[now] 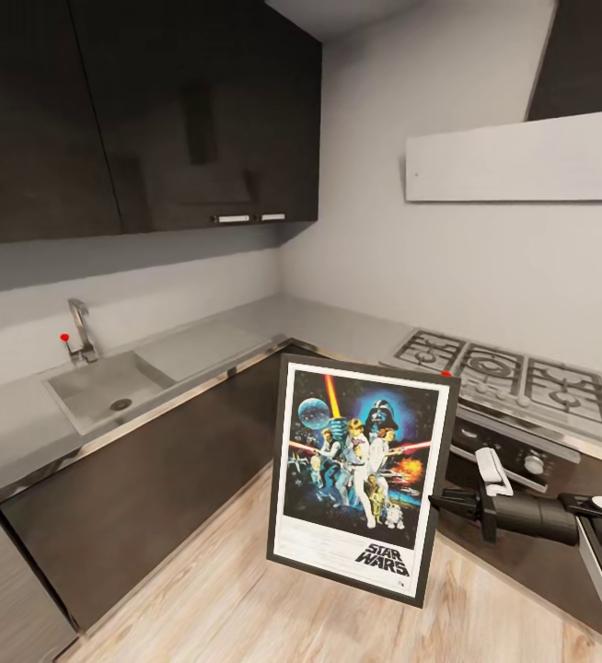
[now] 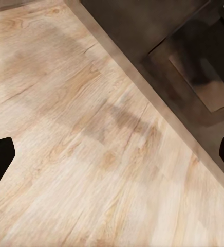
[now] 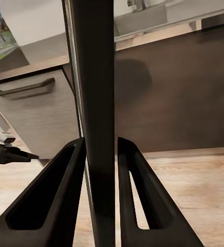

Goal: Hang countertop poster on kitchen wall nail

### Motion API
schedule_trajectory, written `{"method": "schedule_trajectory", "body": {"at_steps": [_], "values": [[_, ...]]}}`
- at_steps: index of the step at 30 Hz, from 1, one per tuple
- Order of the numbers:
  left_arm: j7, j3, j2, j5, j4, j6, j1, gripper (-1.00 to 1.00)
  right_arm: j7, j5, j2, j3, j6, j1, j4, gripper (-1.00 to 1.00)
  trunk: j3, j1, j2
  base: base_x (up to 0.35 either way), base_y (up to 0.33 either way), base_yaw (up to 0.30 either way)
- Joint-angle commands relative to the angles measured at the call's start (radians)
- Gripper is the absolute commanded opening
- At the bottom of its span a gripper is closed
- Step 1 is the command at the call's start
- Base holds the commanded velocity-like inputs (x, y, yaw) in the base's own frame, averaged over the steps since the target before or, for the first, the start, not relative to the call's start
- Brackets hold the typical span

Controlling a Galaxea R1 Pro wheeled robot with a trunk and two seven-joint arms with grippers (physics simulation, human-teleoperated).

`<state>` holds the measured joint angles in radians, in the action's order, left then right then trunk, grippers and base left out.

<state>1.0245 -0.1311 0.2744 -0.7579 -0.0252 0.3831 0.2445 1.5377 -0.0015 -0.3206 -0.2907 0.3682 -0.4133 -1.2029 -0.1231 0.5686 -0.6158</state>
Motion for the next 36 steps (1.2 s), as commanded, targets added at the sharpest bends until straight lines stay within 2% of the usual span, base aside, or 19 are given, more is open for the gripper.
{"method": "schedule_trajectory", "body": {"at_steps": [1, 31, 36], "values": [[0.002, -0.008, 0.0, -0.008, 0.001, 0.005, 0.001, 1.0, 0.006, -0.001, 0.0, -0.001, 0.013, -0.001, 0.0, -1.0, 0.001, -0.004, 0.006, 0.0, 0.0, 0.0], [0.002, -0.009, 0.0, -0.008, 0.001, 0.005, 0.001, 1.0, 0.006, 0.0, 0.0, -0.001, 0.012, -0.001, 0.0, -1.0, 0.095, -0.119, 0.216, 0.0, 0.0, 0.0], [0.002, -0.009, 0.0, -0.008, 0.001, 0.005, 0.001, 1.0, 0.006, 0.0, 0.0, -0.001, 0.012, -0.001, 0.0, -1.0, 0.095, -0.119, 0.216, 0.0, 0.0, 0.0]]}}
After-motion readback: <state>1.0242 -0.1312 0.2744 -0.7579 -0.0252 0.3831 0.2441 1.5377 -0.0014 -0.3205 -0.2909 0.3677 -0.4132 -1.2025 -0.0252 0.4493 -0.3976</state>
